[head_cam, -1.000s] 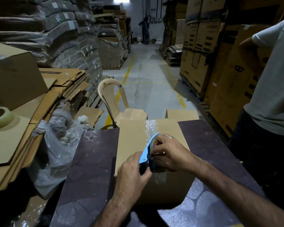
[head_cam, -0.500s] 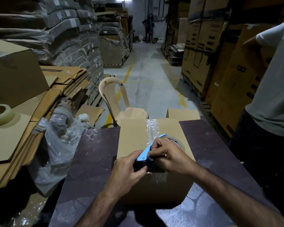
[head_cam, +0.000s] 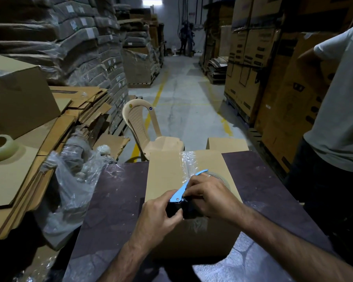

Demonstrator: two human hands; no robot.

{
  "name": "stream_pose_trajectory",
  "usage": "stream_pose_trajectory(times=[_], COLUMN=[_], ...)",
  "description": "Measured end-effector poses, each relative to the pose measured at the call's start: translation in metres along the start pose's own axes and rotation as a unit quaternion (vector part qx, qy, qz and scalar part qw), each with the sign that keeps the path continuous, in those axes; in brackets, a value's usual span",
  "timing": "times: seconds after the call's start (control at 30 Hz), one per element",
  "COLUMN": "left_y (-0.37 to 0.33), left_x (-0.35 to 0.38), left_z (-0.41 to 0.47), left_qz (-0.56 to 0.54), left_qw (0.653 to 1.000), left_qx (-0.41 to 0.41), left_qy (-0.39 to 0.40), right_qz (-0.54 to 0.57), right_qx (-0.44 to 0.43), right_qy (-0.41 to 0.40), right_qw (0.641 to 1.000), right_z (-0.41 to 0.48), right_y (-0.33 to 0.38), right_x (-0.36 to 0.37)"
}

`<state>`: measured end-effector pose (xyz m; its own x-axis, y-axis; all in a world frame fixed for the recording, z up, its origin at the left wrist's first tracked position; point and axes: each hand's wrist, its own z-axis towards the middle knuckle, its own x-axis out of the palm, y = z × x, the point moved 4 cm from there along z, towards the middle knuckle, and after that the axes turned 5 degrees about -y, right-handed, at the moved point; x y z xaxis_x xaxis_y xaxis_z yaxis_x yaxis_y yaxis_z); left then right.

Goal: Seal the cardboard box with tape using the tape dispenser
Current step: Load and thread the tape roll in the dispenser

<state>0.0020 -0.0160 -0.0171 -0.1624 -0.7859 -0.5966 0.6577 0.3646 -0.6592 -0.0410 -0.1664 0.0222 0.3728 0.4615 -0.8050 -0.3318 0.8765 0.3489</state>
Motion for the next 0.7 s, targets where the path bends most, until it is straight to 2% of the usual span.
stream_pose_trajectory(times=[0.13, 0.23, 0.5, 0.63, 0.7], left_y=[0.004, 0.005, 0.005, 0.008, 0.010], left_x=[0.004, 0.004, 0.002, 0.001, -0.002], left_z=[-0.003, -0.004, 0.001, 0.003, 0.006], left_qz=[0.033, 0.025, 0.034, 0.024, 0.004], left_qw=[0.999, 0.999, 0.999, 0.999, 0.999], left_qx=[-0.026, -0.036, -0.036, -0.032, -0.037], left_qy=[-0.026, -0.023, -0.013, 0.002, 0.008], right_qz=[-0.105, -0.125, 0.035, 0.067, 0.078], right_qx=[-0.041, -0.054, 0.007, 0.032, 0.016], right_qy=[0.032, 0.020, -0.064, -0.064, -0.044], right_qw=[0.993, 0.991, 0.997, 0.995, 0.996], right_z=[0.003, 0.002, -0.012, -0.012, -0.012], right_y=[0.008, 0.012, 0.001, -0.002, -0.002], right_x=[0.004, -0.001, 0.003, 0.000, -0.003])
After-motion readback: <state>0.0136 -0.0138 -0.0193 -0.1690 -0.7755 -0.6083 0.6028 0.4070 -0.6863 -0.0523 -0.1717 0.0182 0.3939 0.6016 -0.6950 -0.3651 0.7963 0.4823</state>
